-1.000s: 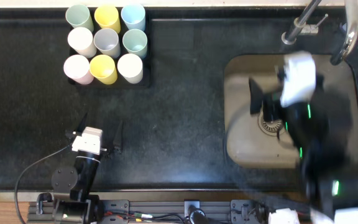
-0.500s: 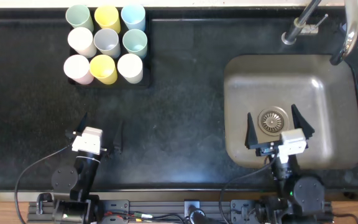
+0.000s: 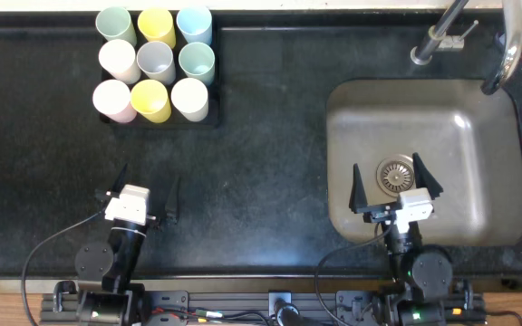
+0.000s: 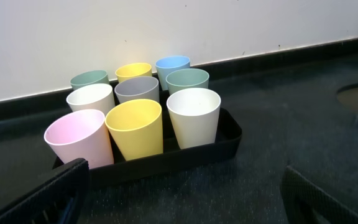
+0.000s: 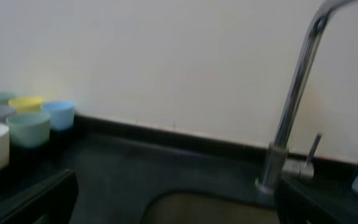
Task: Store Cups
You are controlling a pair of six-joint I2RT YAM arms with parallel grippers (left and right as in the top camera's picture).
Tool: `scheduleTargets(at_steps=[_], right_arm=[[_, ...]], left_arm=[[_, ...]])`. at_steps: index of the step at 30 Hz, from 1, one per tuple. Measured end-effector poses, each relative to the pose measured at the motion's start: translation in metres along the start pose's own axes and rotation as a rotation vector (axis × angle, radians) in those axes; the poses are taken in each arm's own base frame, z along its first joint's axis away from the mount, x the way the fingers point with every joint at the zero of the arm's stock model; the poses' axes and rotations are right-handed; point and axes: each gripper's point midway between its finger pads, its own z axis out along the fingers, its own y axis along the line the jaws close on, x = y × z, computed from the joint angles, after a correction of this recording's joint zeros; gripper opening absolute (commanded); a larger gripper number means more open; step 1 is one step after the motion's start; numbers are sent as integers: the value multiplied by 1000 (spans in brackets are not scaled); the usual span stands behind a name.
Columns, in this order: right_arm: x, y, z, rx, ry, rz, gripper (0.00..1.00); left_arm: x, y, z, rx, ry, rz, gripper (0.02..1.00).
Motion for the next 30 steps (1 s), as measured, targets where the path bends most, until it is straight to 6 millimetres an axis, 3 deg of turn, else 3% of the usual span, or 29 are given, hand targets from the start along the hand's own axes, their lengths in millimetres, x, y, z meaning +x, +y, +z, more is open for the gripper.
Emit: scheduleTargets(at_steps=[4, 30], right_arm=[[35, 3, -2, -11, 141, 8, 998], [35, 3, -2, -11, 142, 16, 998]], left_arm=[[0, 0, 0, 0, 0, 0, 1000], [0, 0, 0, 0, 0, 0, 1000]])
